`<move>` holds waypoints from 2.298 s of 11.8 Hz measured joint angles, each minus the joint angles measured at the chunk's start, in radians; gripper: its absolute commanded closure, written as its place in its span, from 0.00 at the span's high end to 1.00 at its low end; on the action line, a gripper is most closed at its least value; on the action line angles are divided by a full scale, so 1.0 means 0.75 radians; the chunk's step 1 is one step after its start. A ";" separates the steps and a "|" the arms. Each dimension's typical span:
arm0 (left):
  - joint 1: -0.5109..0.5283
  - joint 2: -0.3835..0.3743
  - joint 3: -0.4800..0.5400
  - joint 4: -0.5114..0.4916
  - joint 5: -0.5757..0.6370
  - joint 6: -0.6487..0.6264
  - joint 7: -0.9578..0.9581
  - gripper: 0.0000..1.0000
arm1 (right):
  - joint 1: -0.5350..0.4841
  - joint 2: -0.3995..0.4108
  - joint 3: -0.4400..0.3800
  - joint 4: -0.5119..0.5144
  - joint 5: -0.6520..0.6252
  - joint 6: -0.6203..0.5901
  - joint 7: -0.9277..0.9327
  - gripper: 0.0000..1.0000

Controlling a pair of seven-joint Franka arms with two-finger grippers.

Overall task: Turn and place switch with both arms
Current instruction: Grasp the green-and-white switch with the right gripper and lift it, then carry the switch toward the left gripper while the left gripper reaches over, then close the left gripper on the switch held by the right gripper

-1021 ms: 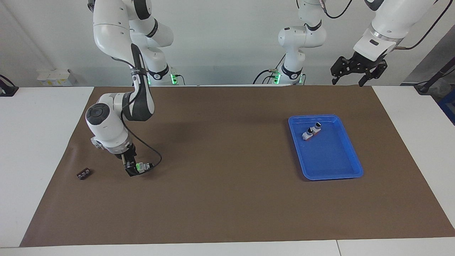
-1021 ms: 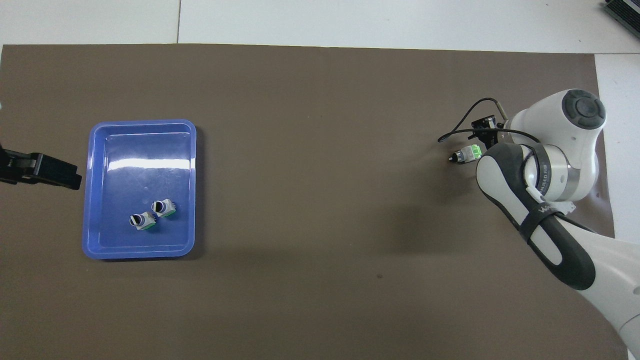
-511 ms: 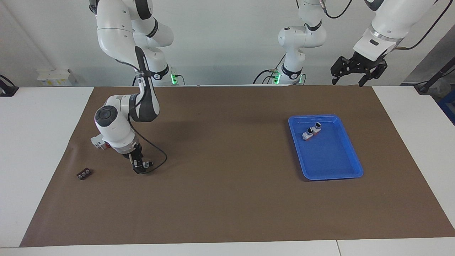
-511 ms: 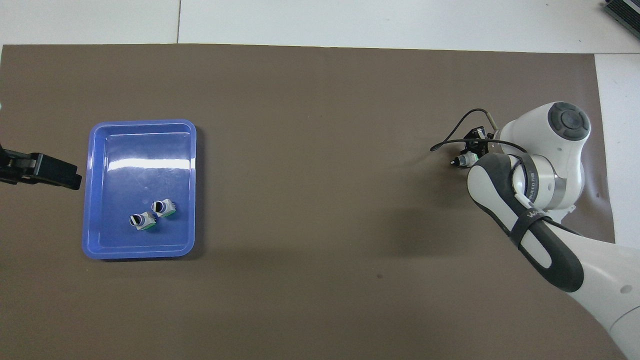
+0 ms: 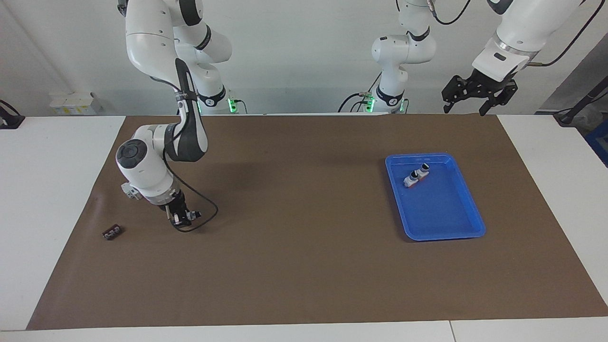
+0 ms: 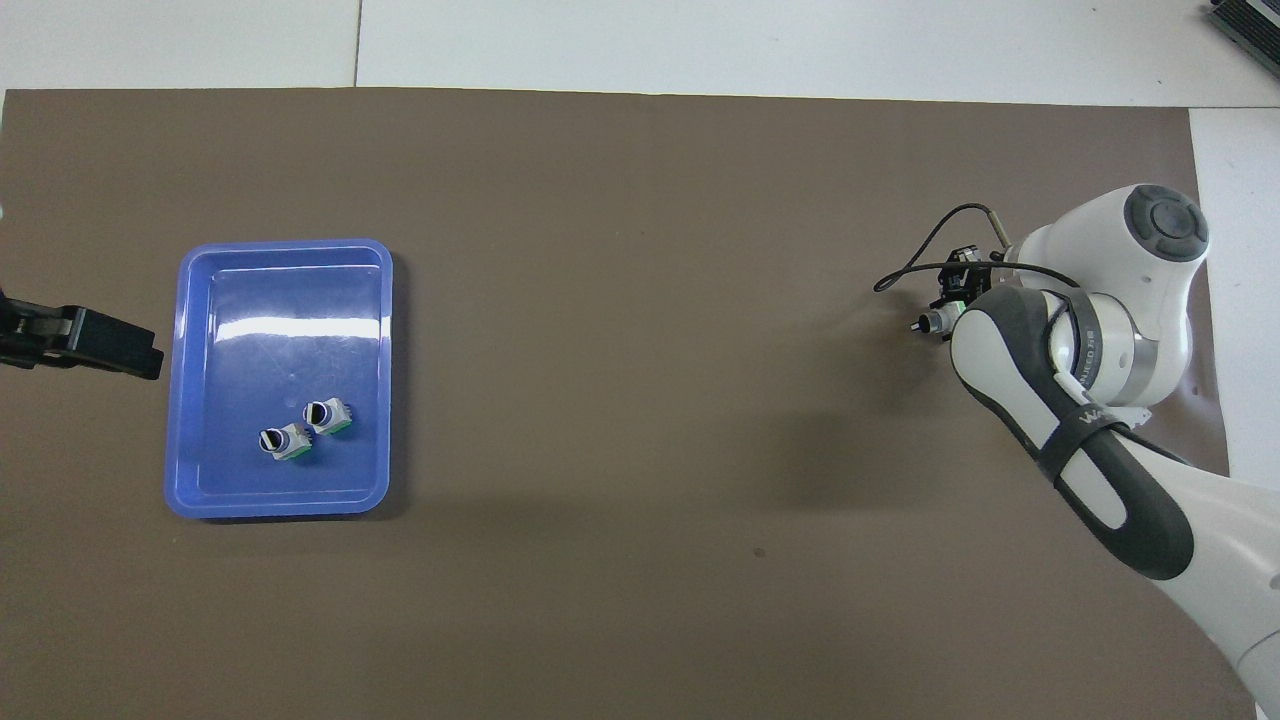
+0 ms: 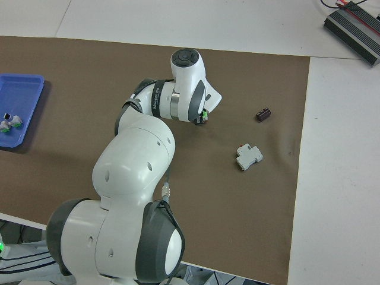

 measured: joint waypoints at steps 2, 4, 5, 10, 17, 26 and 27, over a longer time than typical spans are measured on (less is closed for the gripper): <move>0.000 0.000 0.000 0.000 0.000 0.000 0.000 1.00 | 0.013 -0.034 0.044 0.072 0.158 -0.111 0.014 0.00; -0.001 0.000 -0.007 0.000 0.000 -0.001 0.000 1.00 | 0.021 -0.097 0.060 0.158 0.364 -0.256 0.062 0.00; -0.002 0.000 -0.016 0.000 0.000 -0.001 0.000 1.00 | 0.020 -0.132 0.069 0.215 0.435 -0.345 0.096 0.00; -0.002 -0.002 -0.016 -0.009 0.000 -0.001 -0.006 1.00 | 0.021 -0.241 0.270 0.359 0.616 -0.526 0.345 0.00; -0.006 -0.004 -0.033 -0.025 -0.379 0.015 -0.271 1.00 | 0.043 -0.308 0.522 0.380 0.792 -0.509 0.629 0.00; -0.106 -0.009 -0.109 -0.050 -0.651 0.077 -1.139 1.00 | 0.261 -0.307 0.532 0.373 0.829 -0.174 1.114 0.00; -0.108 -0.010 -0.109 -0.051 -0.681 0.110 -1.226 1.00 | 0.270 -0.307 0.532 0.370 0.819 -0.174 1.114 0.00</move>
